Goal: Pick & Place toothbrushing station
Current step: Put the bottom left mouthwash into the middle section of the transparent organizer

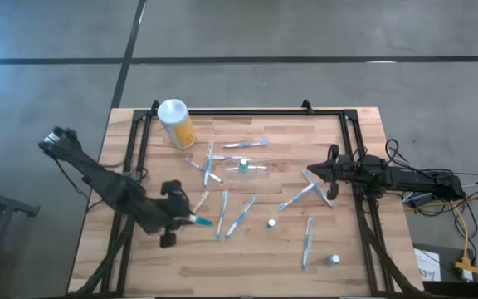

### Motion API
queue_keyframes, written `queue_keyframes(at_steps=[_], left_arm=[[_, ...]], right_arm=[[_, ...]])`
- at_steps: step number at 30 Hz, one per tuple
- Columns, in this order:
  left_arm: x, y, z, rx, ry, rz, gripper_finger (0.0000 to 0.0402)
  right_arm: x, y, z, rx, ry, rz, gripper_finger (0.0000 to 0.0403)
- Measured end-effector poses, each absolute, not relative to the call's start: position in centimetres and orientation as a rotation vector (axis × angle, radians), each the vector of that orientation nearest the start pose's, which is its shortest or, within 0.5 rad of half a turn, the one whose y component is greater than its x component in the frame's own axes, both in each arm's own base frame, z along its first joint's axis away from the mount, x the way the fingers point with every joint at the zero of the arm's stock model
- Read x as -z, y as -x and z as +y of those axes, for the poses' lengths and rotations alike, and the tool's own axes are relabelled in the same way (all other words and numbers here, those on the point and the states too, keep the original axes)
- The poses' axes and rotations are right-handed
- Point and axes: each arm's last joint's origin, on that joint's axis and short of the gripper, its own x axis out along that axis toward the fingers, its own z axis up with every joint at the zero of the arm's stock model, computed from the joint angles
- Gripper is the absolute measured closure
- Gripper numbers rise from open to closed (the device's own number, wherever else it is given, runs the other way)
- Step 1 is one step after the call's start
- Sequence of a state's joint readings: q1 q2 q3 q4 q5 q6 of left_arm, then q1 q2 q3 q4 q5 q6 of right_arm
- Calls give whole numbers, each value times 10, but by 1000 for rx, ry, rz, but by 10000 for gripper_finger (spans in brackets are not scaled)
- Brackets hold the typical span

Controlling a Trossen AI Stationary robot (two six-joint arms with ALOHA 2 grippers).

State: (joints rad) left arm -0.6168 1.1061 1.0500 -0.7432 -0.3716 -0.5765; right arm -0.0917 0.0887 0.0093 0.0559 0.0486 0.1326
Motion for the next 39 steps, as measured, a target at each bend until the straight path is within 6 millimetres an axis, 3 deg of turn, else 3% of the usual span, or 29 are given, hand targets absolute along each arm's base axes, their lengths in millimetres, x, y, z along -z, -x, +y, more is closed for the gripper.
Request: queue_keyframes(at_steps=[8, 13, 20, 30, 39], left_arm=[[-266, -132, -79, 53, 318, 586, 305], [-235, -116, -68, 65, 353, 546, 305], [-207, -102, -60, 110, 371, 542, 305], [-214, -95, -53, 107, 323, 456, 305], [-259, -98, -43, -109, 346, 409, 305]], right_arm=[[-165, -102, -9, 83, -168, 22, 394], [-160, -102, -8, 81, -176, 68, 394], [-164, -103, -9, 88, -158, 27, 394], [-174, -102, -9, 83, -94, -75, 394], [-178, -102, -9, 87, -4, -107, 394]])
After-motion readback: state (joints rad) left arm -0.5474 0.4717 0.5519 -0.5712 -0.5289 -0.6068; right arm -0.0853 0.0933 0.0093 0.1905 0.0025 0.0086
